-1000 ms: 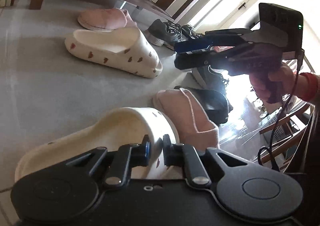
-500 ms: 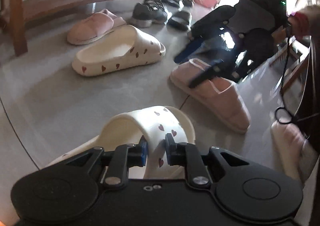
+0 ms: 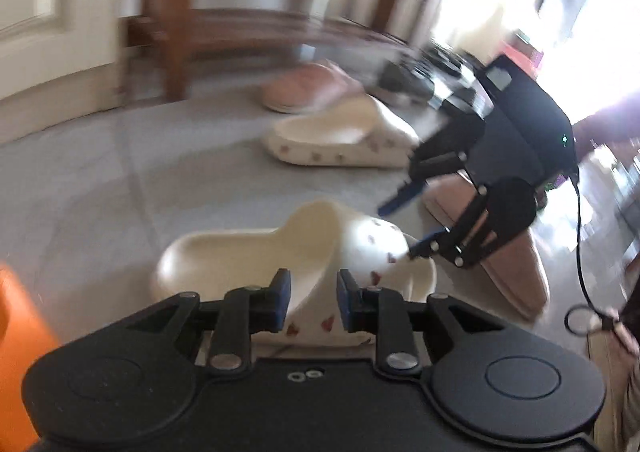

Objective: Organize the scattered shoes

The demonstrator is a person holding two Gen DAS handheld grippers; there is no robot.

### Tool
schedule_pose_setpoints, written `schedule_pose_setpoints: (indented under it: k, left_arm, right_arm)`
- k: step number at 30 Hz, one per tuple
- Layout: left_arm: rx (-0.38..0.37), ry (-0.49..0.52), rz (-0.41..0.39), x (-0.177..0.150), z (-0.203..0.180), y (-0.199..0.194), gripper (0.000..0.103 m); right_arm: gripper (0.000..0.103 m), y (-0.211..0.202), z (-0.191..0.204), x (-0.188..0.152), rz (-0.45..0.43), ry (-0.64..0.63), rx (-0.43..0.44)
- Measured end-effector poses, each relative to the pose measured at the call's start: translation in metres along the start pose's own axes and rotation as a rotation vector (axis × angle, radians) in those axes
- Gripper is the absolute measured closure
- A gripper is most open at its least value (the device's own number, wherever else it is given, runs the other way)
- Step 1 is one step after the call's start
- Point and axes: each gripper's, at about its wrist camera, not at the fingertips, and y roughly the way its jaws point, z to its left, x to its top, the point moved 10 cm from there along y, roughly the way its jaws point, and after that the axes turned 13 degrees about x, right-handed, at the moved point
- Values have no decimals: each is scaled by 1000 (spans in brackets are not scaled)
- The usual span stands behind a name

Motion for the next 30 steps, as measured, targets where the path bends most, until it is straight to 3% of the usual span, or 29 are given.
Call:
schedule_pose_setpoints:
  k: [4, 9, 12, 15, 22, 26, 30]
  left_arm:
    - [90, -165, -43, -11, 23, -21, 79]
    - [186, -350, -86, -14, 69, -49, 74]
    - [228, -361, -116, -10, 85, -61, 66]
    - [227, -378, -160, 0, 92, -73, 64]
    - [174, -336, -189, 16, 71, -70, 63]
    - [83, -264, -198, 35, 39, -40, 63]
    - [-15, -162, -197, 61, -3, 2, 63]
  right_arm:
    - [63, 5, 12, 13, 2, 8, 54]
    - [61, 18, 19, 39, 26, 188, 138]
    - [59, 31, 22, 66, 30, 361, 231]
    - [59, 48, 27, 94, 21, 489, 310]
    - [59, 71, 39, 135, -10, 383, 251]
    - [54, 46, 39, 115, -26, 392, 316]
    - [52, 1, 19, 69, -38, 373, 266]
